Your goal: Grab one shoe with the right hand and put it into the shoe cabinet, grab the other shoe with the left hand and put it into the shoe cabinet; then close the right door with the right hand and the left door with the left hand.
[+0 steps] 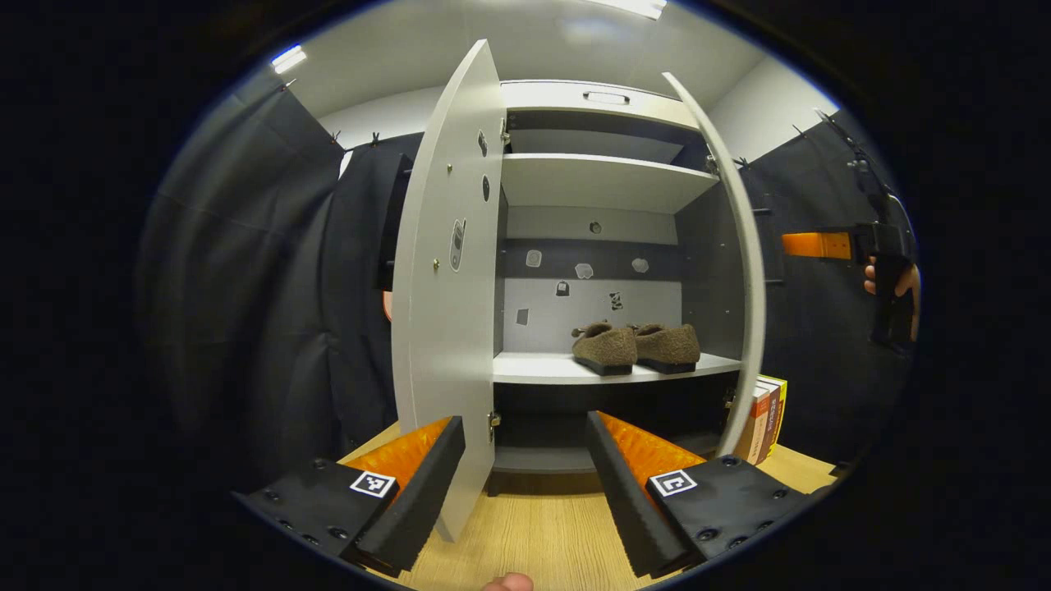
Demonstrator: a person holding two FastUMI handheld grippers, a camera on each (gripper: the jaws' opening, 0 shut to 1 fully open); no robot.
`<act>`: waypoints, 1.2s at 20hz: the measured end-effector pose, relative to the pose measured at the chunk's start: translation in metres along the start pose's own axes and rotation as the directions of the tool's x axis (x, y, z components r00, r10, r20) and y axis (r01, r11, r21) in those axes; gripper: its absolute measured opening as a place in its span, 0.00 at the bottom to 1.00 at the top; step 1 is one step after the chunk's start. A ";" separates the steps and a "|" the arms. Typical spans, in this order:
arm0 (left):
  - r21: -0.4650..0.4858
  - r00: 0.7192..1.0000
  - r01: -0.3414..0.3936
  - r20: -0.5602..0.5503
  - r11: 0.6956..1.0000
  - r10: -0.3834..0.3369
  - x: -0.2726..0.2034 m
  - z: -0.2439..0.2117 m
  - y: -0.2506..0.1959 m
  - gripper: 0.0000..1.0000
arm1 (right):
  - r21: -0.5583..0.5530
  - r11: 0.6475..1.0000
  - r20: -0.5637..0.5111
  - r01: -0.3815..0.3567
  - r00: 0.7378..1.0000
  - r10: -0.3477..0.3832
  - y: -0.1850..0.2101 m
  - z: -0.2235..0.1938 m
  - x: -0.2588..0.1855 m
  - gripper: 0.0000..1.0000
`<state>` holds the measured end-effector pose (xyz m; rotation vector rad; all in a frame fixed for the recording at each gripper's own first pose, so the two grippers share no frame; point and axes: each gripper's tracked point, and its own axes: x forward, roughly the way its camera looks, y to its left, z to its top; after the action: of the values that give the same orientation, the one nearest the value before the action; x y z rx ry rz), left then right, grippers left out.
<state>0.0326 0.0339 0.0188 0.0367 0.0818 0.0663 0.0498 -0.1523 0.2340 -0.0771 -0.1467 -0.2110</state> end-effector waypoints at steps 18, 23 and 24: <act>0.007 0.999 -0.023 0.030 1.000 0.022 -0.002 0.011 0.004 0.96 | -0.026 1.000 -0.088 0.007 0.996 -0.009 0.029 -0.038 0.049 0.91; 0.001 0.999 -0.037 0.024 0.999 0.037 0.003 0.010 0.009 0.96 | 0.088 0.996 -0.101 -0.027 0.994 0.036 0.040 -0.040 0.045 0.89; -0.001 0.999 -0.041 0.020 0.999 0.041 0.004 0.009 0.011 0.97 | 0.091 0.995 -0.101 -0.033 0.994 0.042 0.042 -0.041 0.044 0.89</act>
<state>0.0362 0.0445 0.0279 0.0389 0.0614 0.1066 0.1065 -0.1239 0.1979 0.0194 -0.0515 -0.1699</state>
